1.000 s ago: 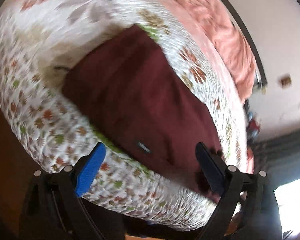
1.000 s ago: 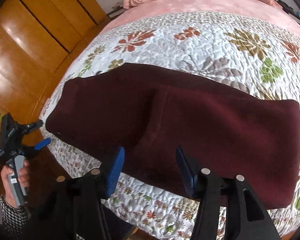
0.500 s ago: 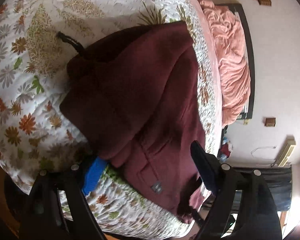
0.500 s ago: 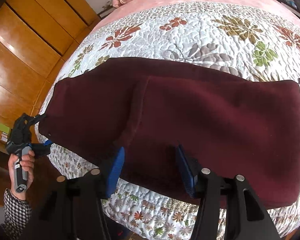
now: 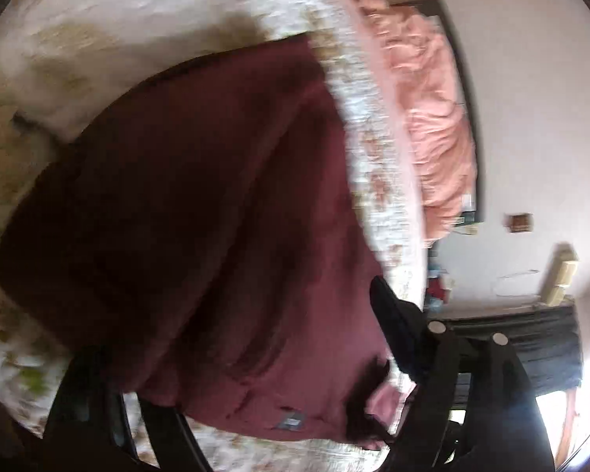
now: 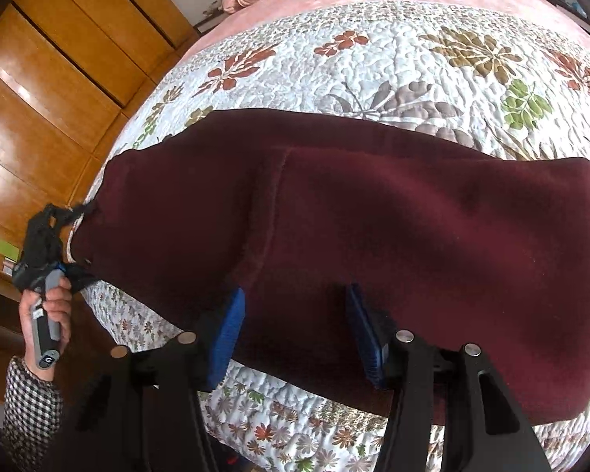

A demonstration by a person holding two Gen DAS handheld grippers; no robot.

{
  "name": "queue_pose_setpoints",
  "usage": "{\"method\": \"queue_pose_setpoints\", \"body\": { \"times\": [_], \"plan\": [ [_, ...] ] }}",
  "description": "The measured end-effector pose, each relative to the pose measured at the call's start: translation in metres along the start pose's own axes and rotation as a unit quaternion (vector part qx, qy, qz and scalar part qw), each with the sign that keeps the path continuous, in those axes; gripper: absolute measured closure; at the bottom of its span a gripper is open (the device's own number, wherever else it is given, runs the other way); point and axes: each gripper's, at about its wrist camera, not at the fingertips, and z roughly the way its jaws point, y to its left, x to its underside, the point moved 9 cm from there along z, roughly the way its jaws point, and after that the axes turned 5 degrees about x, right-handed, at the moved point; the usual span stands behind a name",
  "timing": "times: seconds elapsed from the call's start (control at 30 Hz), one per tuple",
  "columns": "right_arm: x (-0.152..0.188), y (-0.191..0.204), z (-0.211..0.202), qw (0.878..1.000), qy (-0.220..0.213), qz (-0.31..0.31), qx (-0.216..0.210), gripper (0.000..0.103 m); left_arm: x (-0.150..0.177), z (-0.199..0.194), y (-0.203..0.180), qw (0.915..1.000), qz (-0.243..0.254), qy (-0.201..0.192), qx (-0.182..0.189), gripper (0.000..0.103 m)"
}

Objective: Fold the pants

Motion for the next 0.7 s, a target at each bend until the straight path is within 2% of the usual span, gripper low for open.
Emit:
{"method": "queue_pose_setpoints", "body": {
  "times": [0.03, 0.1, 0.17, 0.23, 0.27, 0.3, 0.47, 0.5, 0.6, 0.7],
  "plan": [
    [0.000, -0.001, 0.000, 1.000, 0.000, 0.000, -0.002, 0.049, 0.001, -0.002, -0.009, 0.9999, 0.006, -0.005, 0.012, 0.057],
    [-0.001, -0.002, 0.001, 1.000, 0.000, 0.005, -0.008, 0.049, 0.002, -0.004, -0.016, 0.9996, 0.025, -0.010, -0.005, 0.075],
    [-0.001, -0.003, 0.003, 1.000, 0.000, 0.009, -0.011, 0.048, 0.002, 0.000, -0.013, 0.9988, 0.039, -0.007, -0.028, 0.075],
    [-0.001, -0.004, 0.003, 1.000, -0.002, 0.011, -0.011, 0.048, 0.003, 0.009, 0.010, 0.9975, 0.008, 0.008, -0.070, 0.073],
    [-0.001, -0.004, 0.003, 1.000, -0.004, 0.010, -0.011, 0.048, 0.004, 0.013, 0.022, 0.9973, -0.023, 0.012, -0.069, 0.074],
    [-0.001, -0.003, 0.003, 1.000, -0.004, 0.010, -0.011, 0.048, 0.005, 0.013, 0.025, 0.9979, -0.040, 0.005, -0.051, 0.077],
    [-0.001, -0.005, -0.005, 0.999, -0.008, 0.023, -0.025, 0.048, 0.010, 0.007, -0.003, 0.9996, -0.006, -0.023, -0.017, 0.083],
    [-0.002, -0.005, -0.009, 0.999, -0.013, 0.026, -0.029, 0.048, 0.010, 0.008, -0.007, 0.9995, -0.004, -0.026, -0.018, 0.083],
    [-0.005, -0.011, -0.024, 0.999, -0.030, 0.033, -0.022, 0.036, 0.010, 0.015, -0.009, 0.9993, -0.006, -0.026, -0.028, 0.084],
    [-0.001, -0.027, -0.019, 0.999, -0.012, 0.040, 0.010, 0.037, 0.015, 0.020, 0.001, 0.9988, -0.019, -0.027, -0.036, 0.084]
  ]
}}
